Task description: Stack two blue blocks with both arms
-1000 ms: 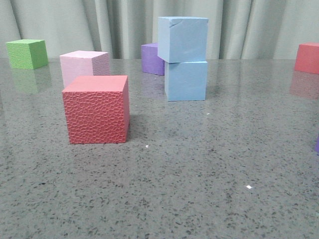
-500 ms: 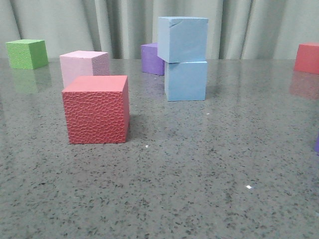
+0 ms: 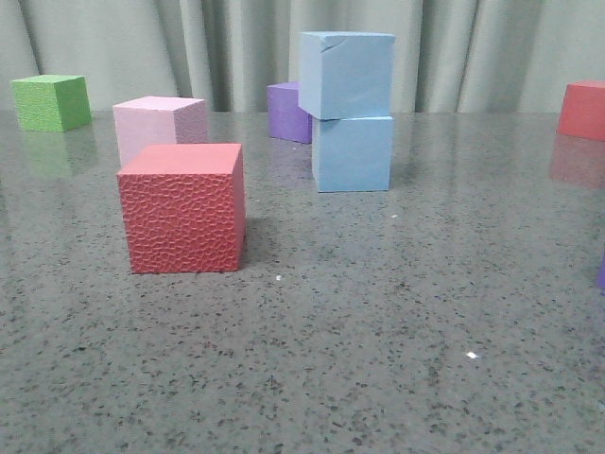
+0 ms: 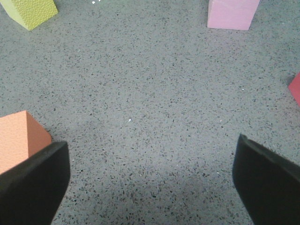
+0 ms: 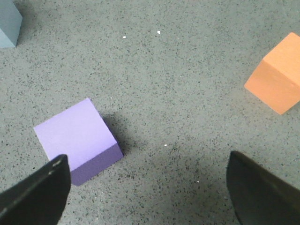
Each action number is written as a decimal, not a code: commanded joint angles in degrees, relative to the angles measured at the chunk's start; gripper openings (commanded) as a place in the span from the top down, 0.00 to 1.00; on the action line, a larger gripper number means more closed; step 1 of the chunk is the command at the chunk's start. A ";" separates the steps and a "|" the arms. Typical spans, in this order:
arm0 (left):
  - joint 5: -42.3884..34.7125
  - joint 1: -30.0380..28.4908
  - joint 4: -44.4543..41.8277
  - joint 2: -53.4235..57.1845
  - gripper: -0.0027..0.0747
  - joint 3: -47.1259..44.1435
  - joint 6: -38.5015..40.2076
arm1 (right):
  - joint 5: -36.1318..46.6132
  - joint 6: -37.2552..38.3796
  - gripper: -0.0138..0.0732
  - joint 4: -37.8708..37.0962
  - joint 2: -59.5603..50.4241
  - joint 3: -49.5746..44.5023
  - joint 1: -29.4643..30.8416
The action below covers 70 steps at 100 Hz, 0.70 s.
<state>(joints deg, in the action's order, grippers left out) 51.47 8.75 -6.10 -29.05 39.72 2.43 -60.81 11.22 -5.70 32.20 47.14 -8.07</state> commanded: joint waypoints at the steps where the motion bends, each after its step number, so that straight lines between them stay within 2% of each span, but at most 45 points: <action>1: -4.11 -0.13 0.22 -0.30 0.10 1.31 0.59 | 3.01 -0.51 0.08 -1.07 0.24 0.07 0.46; 19: -4.11 -0.13 0.22 -0.30 0.10 1.31 0.59 | 4.51 -0.51 0.08 -0.96 0.24 -3.25 0.46; 56: -4.19 -0.13 0.22 -0.30 0.10 1.31 0.59 | 6.98 -0.51 0.08 -0.85 0.24 -3.30 0.46; 70: -4.19 -0.13 0.22 -0.30 0.14 1.31 0.59 | 7.03 -0.51 0.16 -0.85 0.24 -3.30 0.46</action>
<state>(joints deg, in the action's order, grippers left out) 51.37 8.75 -6.10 -29.05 39.72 2.43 -57.48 11.22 -5.70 32.20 42.48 -8.07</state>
